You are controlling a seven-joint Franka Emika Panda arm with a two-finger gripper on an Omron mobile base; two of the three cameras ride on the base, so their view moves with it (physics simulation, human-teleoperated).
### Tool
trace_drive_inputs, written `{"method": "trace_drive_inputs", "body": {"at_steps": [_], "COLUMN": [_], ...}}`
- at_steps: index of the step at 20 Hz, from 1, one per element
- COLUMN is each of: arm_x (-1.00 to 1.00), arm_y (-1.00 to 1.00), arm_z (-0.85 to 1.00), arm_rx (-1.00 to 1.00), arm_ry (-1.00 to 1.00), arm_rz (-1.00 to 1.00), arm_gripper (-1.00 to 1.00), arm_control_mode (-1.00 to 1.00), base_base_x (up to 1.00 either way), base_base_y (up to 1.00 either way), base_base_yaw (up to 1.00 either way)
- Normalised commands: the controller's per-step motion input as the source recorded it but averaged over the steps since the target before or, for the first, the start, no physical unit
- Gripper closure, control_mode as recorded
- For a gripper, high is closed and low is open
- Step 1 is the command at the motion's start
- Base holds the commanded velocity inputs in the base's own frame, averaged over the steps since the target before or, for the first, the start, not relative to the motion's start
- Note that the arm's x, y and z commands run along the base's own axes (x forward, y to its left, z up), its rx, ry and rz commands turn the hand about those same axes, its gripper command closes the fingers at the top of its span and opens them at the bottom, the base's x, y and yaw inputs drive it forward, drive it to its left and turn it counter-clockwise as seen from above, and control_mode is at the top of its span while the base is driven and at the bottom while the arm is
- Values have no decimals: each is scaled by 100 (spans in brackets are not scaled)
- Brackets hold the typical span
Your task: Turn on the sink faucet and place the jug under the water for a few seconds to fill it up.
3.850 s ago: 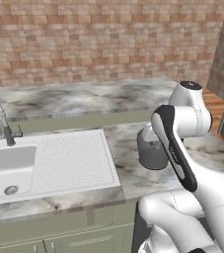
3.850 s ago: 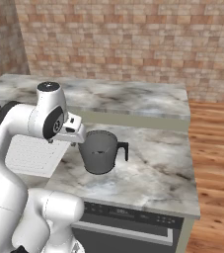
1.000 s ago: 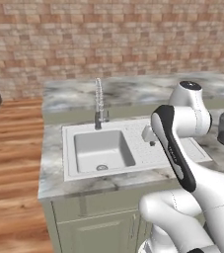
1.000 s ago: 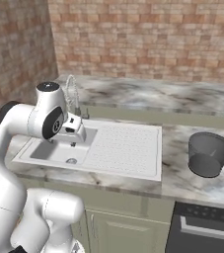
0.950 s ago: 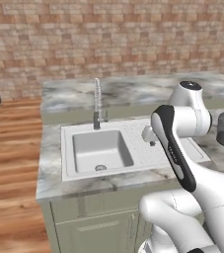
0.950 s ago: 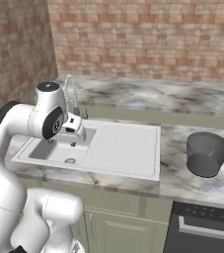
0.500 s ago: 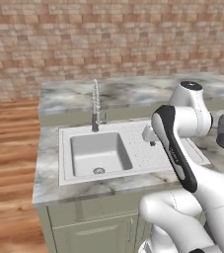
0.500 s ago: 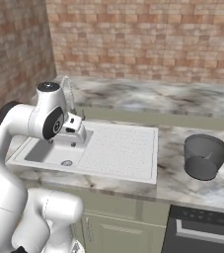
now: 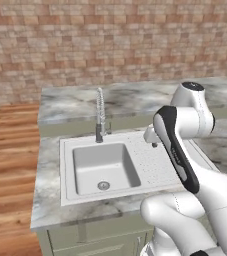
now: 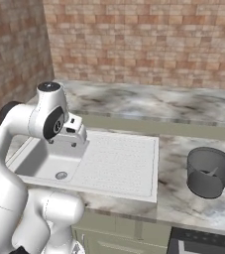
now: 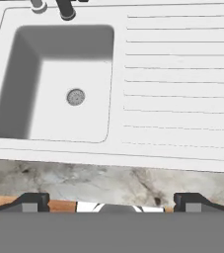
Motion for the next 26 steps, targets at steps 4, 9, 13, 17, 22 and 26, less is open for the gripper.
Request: {"method": "trace_drive_inputs", "body": {"at_steps": [4,9,13,17,22,26], "arm_x": [0,20,15,11,15,22], "arm_y": [0,1,0,20,3,0], "arm_z": [0,0,-6,0,0,0], "arm_rx": [0,0,0,0,0,0], "arm_ry": [0,0,-4,-12,-12,-3], "arm_rz": [0,0,0,1,5,8], "arm_gripper": [-100,-100,-100,-100,-100,-100], "arm_control_mode": [100,-100,-100,-100,-100,-100], "base_base_x": [53,8,0,0,0,0], "base_base_y": [5,1,0,0,0,0], "base_base_yaw": [0,0,0,0,0,0]}}
